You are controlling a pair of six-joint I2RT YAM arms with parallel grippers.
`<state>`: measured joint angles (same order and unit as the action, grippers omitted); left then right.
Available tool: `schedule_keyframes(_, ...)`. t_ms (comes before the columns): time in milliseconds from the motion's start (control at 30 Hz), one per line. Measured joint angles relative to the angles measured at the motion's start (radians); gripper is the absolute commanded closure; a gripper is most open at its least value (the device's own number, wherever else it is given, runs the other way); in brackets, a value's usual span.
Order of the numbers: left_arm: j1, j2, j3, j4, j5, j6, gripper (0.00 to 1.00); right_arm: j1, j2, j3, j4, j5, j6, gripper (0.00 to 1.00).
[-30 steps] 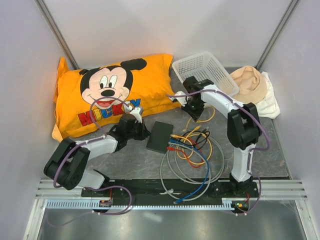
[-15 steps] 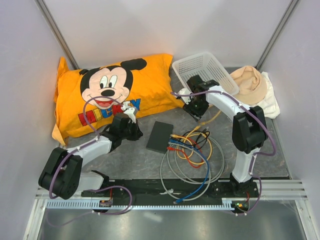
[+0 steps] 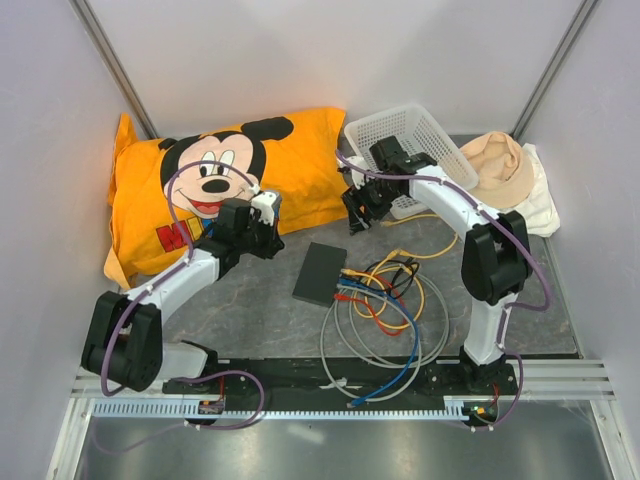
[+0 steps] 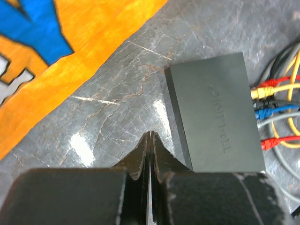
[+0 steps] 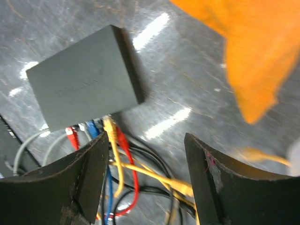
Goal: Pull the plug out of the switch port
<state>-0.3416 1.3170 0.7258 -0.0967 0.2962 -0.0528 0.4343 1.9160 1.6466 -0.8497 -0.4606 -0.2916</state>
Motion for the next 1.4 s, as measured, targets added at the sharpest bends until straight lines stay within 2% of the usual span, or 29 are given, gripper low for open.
schedule_keyframes(100,0.0,0.022,0.029,-0.008,0.022,0.015,0.98,0.023,0.034,-0.004,0.006,-0.039,0.035,0.28)
schedule_keyframes(167,0.0,0.023,0.035,0.008,0.032,-0.006,0.99,0.039,0.048,-0.004,0.001,-0.06,0.042,0.32)
schedule_keyframes(267,0.0,0.019,0.036,0.034,0.046,-0.068,0.99,0.058,0.058,-0.005,-0.01,-0.065,0.042,0.48)
schedule_keyframes(300,0.0,0.015,0.032,0.05,0.047,-0.088,0.98,0.06,0.062,-0.005,-0.015,-0.064,0.038,0.57)
schedule_keyframes(367,0.0,-0.001,0.013,0.085,0.047,-0.121,0.99,0.061,0.076,-0.003,-0.028,-0.037,0.039,0.7)
schedule_keyframes(400,0.0,-0.006,0.003,0.098,0.048,-0.13,0.98,0.061,0.086,0.0,-0.029,-0.025,0.032,0.83)
schedule_keyframes(433,0.0,-0.012,-0.011,0.117,0.049,-0.137,0.98,0.062,0.103,0.006,-0.031,-0.006,0.027,0.88)
schedule_keyframes(500,0.0,-0.019,-0.04,0.137,0.048,-0.145,0.98,0.064,0.141,0.014,-0.023,0.039,0.018,0.97)
schedule_keyframes(600,0.0,-0.02,-0.059,0.131,0.05,-0.15,0.99,0.072,0.193,0.015,-0.02,0.095,0.027,0.98)
schedule_keyframes(867,0.002,-0.026,-0.073,0.126,0.054,-0.151,0.98,0.146,0.232,-0.005,0.004,0.135,0.058,0.97)
schedule_keyframes(1033,0.005,-0.037,-0.119,0.124,0.054,-0.15,0.98,0.192,0.285,0.068,-0.003,0.142,0.061,0.95)
schedule_keyframes(1133,0.005,-0.05,-0.133,0.106,0.055,-0.15,0.98,0.196,0.292,0.087,0.001,0.151,0.061,0.77)
schedule_keyframes(1167,0.005,-0.054,-0.133,0.105,0.061,-0.151,0.98,0.192,0.291,0.087,0.0,0.147,0.058,0.64)
schedule_keyframes(1233,0.005,-0.057,-0.133,0.105,0.079,-0.155,0.98,0.164,0.288,0.077,-0.002,0.114,0.054,0.53)
schedule_keyframes(1267,0.005,-0.057,-0.134,0.106,0.085,-0.164,0.99,0.139,0.283,0.067,-0.007,0.08,0.042,0.43)
schedule_keyframes(1400,0.003,-0.04,-0.152,0.129,0.114,-0.205,0.98,0.038,0.269,0.051,-0.083,-0.075,-0.021,0.36)
